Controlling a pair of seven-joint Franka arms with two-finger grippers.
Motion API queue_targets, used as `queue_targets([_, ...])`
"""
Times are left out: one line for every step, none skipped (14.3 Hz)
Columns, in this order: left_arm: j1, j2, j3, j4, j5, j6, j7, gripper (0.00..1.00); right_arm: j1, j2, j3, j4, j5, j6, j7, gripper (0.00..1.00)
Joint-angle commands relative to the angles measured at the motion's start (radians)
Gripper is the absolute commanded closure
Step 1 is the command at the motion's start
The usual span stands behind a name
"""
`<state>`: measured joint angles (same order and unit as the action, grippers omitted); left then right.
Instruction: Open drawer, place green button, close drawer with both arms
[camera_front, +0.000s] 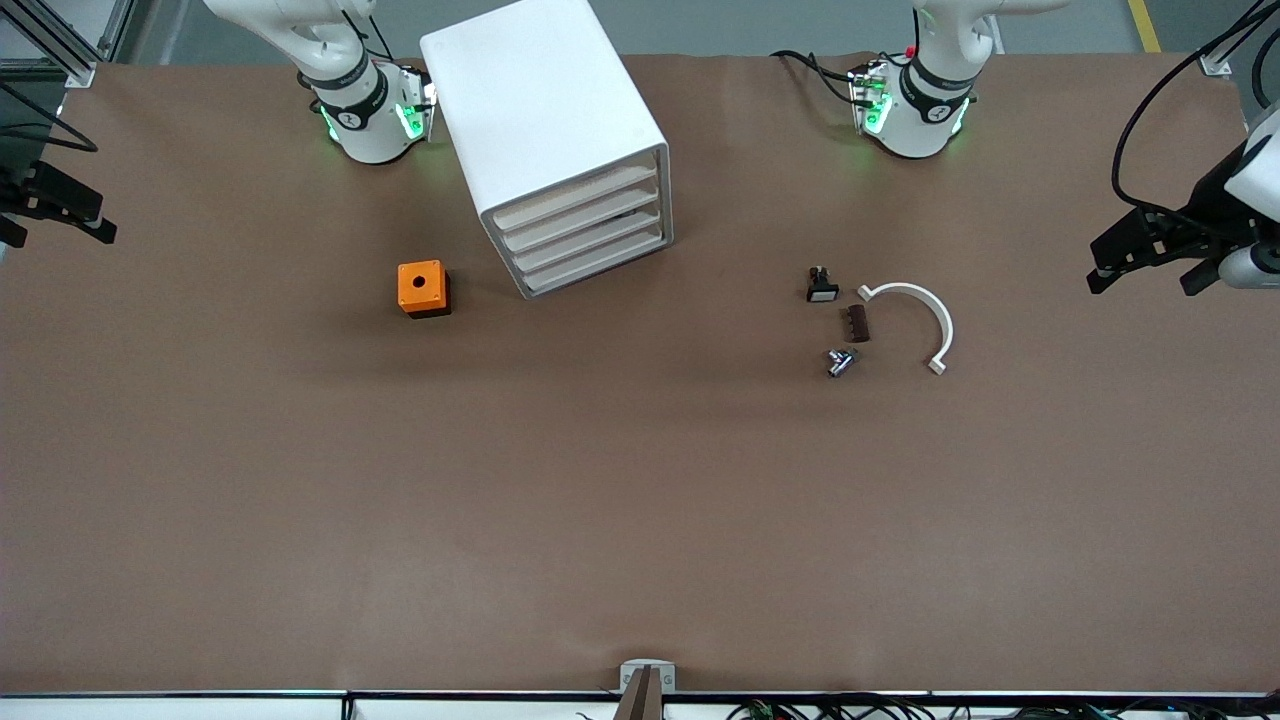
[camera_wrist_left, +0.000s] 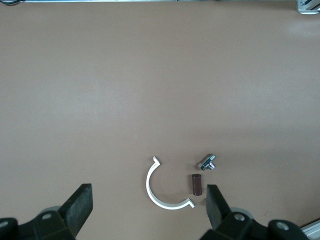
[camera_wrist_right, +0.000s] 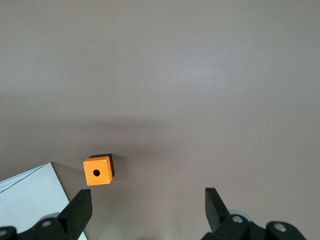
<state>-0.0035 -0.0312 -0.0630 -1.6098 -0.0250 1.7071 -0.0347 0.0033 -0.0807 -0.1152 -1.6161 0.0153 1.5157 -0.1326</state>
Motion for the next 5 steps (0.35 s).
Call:
queue_targets([0.005, 0.01, -0.006, 0.027, 0.014, -0.012, 0.007, 0.0, -0.009, -0.034, 0.008, -0.035, -0.008, 0.014, 0.027, 0.0])
queue_targets([0.005, 0.01, -0.006, 0.027, 0.013, -0.012, 0.006, 0.0, -0.009, -0.036, 0.008, -0.035, -0.008, 0.012, 0.033, 0.0])
queue_targets([0.005, 0.01, -0.006, 0.028, 0.013, -0.012, 0.002, 0.0, -0.009, -0.036, 0.008, -0.035, -0.008, 0.012, 0.033, 0.0])
queue_targets([0.005, 0.01, -0.006, 0.027, 0.013, -0.012, 0.001, 0.0, -0.011, -0.036, 0.008, -0.035, -0.008, 0.012, 0.033, 0.0])
queue_targets([0.005, 0.01, -0.006, 0.028, 0.011, -0.012, 0.001, 0.0, -0.011, -0.036, 0.008, -0.035, -0.008, 0.012, 0.033, 0.0])
